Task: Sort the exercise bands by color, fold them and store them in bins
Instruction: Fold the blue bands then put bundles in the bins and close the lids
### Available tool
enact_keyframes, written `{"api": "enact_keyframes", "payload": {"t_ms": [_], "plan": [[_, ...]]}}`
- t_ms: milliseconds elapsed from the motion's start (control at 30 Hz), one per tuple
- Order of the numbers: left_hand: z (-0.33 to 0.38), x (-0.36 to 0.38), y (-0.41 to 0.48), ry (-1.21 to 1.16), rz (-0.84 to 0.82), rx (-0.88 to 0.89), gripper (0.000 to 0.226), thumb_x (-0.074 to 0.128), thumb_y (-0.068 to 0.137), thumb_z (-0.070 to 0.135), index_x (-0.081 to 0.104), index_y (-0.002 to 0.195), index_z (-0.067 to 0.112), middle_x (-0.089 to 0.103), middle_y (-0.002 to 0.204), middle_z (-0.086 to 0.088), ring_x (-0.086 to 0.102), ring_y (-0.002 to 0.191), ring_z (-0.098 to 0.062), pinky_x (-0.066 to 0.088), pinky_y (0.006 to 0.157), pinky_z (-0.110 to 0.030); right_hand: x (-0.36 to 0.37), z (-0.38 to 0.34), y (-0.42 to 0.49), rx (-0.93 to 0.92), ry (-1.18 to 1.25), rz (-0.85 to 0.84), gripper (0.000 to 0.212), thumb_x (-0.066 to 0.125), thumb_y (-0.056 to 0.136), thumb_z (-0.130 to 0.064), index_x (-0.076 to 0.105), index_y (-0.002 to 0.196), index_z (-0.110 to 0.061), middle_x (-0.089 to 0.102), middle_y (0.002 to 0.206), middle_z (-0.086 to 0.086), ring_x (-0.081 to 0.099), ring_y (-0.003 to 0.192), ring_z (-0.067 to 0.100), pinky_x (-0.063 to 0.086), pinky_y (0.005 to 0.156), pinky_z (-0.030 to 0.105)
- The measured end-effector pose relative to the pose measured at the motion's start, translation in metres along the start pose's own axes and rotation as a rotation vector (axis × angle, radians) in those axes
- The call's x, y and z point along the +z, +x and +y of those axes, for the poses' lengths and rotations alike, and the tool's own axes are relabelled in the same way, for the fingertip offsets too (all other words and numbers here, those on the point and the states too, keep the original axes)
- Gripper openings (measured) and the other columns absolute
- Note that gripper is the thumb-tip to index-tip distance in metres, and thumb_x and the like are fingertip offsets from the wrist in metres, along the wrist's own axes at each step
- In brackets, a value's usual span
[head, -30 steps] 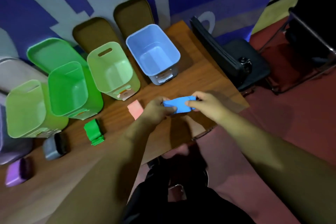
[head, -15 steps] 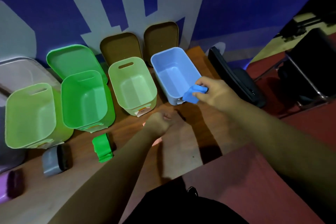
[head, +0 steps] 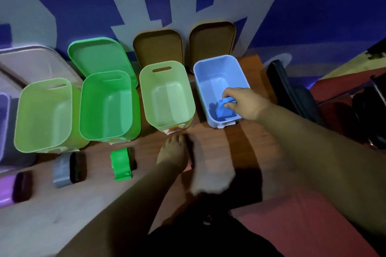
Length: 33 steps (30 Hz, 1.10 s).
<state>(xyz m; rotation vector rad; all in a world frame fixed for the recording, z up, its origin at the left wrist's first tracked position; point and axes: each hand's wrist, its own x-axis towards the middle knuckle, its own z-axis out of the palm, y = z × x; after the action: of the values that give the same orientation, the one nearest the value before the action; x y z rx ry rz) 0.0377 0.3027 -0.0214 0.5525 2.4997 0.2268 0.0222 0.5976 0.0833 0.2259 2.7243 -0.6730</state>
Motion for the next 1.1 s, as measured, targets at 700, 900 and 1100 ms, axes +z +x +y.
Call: {"api": "enact_keyframes", "payload": {"t_ms": [700,900,1100], "plan": [[0.008,-0.007,-0.017,-0.034,0.093,-0.091,0.023,0.055,0.101,0.018,0.065,0.122,0.017,0.072,0.112,-0.009,0.066,0.104,-0.033,0.057,0.084,-0.042,0.014,0.014,0.051,-0.08,-0.061,-0.024,0.031,0.059,0.105,-0.027,0.069,0.133,-0.018,0.064,0.136,0.006,0.06,0.123,0.029,0.051,0.105,0.044],[0.025,-0.073,-0.043,-0.452,0.17,-0.023,0.018,0.079,0.089,0.018,0.071,0.105,0.015,0.071,0.092,0.001,0.068,0.084,-0.017,0.043,0.066,-0.026,-0.002,-0.024,0.0,-0.301,0.215,0.08,0.016,0.061,0.104,-0.024,0.075,0.102,-0.018,0.072,0.105,-0.004,0.065,0.1,0.016,0.054,0.092,0.036],[0.038,-0.129,-0.065,-1.284,0.247,-0.063,0.035,0.082,0.078,0.016,0.064,0.107,0.009,0.07,0.087,-0.007,0.067,0.082,-0.022,0.056,0.08,-0.037,-0.011,-0.059,-0.032,-0.236,0.57,-0.27,0.031,0.069,0.094,-0.065,0.072,0.116,-0.043,0.075,0.113,-0.018,0.072,0.106,0.026,0.056,0.101,0.051]]}}
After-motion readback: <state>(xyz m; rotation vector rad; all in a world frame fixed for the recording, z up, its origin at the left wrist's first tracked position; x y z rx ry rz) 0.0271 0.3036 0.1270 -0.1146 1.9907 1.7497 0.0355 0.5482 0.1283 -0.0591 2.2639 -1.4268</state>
